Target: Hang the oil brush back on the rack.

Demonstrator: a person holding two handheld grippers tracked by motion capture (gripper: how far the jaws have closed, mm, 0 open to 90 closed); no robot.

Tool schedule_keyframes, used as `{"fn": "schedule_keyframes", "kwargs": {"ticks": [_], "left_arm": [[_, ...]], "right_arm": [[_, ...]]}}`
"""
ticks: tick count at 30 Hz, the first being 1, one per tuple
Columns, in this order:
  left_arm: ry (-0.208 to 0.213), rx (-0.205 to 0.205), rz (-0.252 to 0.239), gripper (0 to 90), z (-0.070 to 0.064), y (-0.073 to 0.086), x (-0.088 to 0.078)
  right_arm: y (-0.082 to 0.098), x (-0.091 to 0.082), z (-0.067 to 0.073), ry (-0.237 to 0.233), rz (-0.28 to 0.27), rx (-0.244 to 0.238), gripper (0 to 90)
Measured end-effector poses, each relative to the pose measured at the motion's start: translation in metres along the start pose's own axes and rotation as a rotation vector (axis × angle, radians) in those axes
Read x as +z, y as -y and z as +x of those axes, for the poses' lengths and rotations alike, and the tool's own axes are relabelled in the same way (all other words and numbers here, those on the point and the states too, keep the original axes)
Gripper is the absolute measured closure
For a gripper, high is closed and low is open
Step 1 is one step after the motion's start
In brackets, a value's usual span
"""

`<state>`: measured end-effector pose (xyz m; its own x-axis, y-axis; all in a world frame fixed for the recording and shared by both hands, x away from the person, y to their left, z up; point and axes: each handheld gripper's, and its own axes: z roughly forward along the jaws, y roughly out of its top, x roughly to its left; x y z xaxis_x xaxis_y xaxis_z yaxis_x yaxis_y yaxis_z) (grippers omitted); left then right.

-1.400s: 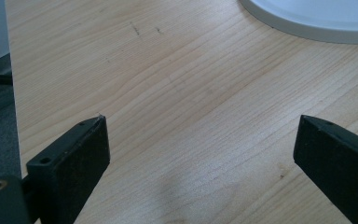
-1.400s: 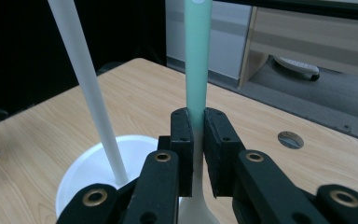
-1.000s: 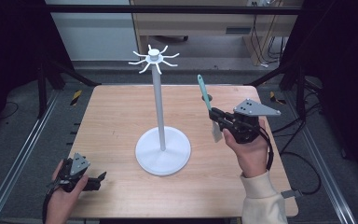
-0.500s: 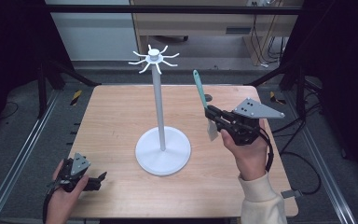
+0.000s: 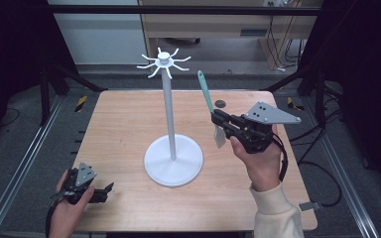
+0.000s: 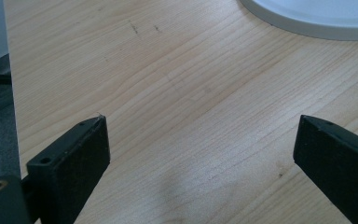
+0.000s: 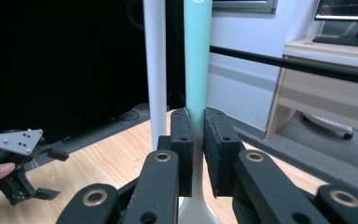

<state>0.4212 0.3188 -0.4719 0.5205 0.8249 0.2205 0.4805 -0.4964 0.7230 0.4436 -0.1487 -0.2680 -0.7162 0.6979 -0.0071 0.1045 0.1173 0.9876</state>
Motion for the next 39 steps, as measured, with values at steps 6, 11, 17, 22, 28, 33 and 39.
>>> {"fn": "schedule_keyframes", "kwargs": {"ticks": [6, 11, 17, 22, 28, 33, 39], "left_arm": [[0.001, -0.001, 0.002, 3.2, 0.000, 0.000, 0.000], [-0.002, -0.002, 0.003, 3.2, 0.000, 0.000, 0.000], [0.001, -0.001, 0.002, 3.2, 0.000, 0.000, 0.001], [0.001, 0.000, 0.001, 3.2, 0.000, 0.000, 0.000], [0.001, -0.001, 0.001, 3.2, 0.000, 0.000, 0.000], [-0.001, -0.001, 0.001, 3.3, 0.000, 0.001, 0.000], [-0.001, 0.001, 0.004, 3.2, 0.000, 0.001, 0.000]], "right_arm": [[-0.008, 0.004, 0.005, -0.017, -0.016, -0.012, 82.7], [-0.012, 0.010, 0.006, -0.028, -0.031, -0.007, 82.7], [-0.013, 0.012, 0.006, -0.034, -0.029, -0.004, 82.8], [-0.013, 0.014, 0.006, -0.039, -0.025, -0.003, 82.7], [-0.012, 0.017, 0.007, -0.051, -0.011, -0.004, 82.7], [-0.012, 0.023, 0.008, -0.057, -0.002, -0.005, 82.7], [-0.012, 0.031, 0.008, -0.066, 0.002, 0.000, 82.7]]}}
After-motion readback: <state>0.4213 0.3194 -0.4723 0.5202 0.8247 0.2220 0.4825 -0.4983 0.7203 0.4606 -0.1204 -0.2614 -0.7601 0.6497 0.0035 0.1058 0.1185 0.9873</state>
